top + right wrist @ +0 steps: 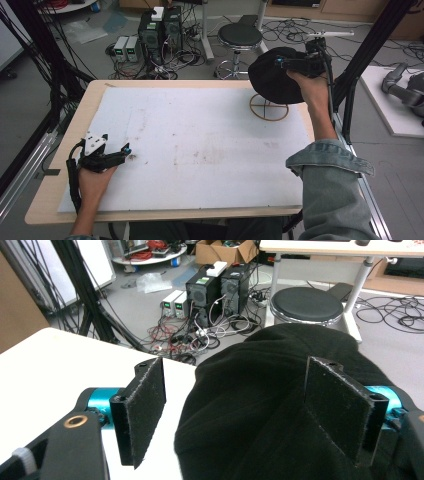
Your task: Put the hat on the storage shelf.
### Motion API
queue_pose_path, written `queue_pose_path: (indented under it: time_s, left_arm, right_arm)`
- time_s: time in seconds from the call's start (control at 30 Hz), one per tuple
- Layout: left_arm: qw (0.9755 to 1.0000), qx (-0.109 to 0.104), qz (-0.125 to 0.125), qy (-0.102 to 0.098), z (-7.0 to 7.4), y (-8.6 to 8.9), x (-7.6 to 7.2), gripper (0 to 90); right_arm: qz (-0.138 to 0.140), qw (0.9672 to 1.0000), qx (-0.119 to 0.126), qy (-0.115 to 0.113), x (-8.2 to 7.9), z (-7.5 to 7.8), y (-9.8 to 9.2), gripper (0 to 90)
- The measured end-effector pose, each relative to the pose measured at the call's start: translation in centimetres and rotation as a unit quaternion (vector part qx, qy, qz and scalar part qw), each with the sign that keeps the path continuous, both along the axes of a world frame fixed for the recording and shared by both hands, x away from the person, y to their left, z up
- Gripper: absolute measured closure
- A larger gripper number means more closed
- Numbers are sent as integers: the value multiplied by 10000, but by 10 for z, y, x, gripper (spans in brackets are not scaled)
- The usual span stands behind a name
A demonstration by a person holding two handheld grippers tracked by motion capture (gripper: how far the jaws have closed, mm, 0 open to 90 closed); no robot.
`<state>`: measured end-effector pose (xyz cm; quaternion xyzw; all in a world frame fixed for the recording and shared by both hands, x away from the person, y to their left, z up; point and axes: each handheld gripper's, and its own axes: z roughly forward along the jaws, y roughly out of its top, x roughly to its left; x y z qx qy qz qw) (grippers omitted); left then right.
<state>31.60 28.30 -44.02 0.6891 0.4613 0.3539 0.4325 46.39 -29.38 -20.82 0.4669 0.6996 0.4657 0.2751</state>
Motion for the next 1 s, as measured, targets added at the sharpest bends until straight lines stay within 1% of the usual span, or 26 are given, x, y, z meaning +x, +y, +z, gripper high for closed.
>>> queue_pose_path:
  time_s: [0.2, 0.27, 0.33, 0.4, 0.5, 0.7, 0.8, 0.9, 0.93, 1.0]
  left_arm:
    - [10000, 7, 2, 1, 0, 0, 0, 169]
    - [10000, 0, 3, -3, 0, 0, 0, 169]
    - [10000, 2, 3, -7, 0, 0, 0, 169]
    - [10000, 1, 5, -4, 0, 0, 0, 169]
    - [10000, 0, 7, -3, 0, 0, 0, 169]
    - [10000, 13, -1, -8, 1, -1, 0, 169]
    - [10000, 15, -3, -7, 0, -1, 0, 169]
    - [10000, 20, -5, -4, 0, -1, 0, 169]
    - [10000, 19, -2, -1, 0, -1, 0, 169]
    - [10000, 16, -5, -1, 0, -1, 0, 169]
  right_arm:
    - [149, 9998, -101, 65, -13, 5, 8, 246]
    - [201, 9998, 5, -13, -19, 4, 8, 247]
    - [278, 9996, 59, 73, -24, 0, 8, 246]
    - [335, 9993, 78, 127, -30, -4, 8, 238]
    - [391, 9990, 167, 122, -42, -12, 8, 223]
    - [477, 9986, 212, -42, -64, -28, 13, 184]
    - [503, 9985, 218, -63, -72, -38, 18, 131]
    - [555, 9978, 312, -177, -82, -51, 23, 121]
    - [564, 9977, 324, -189, -84, -53, 24, 120]
    - [609, 9975, 279, -239, -88, -60, 27, 120]
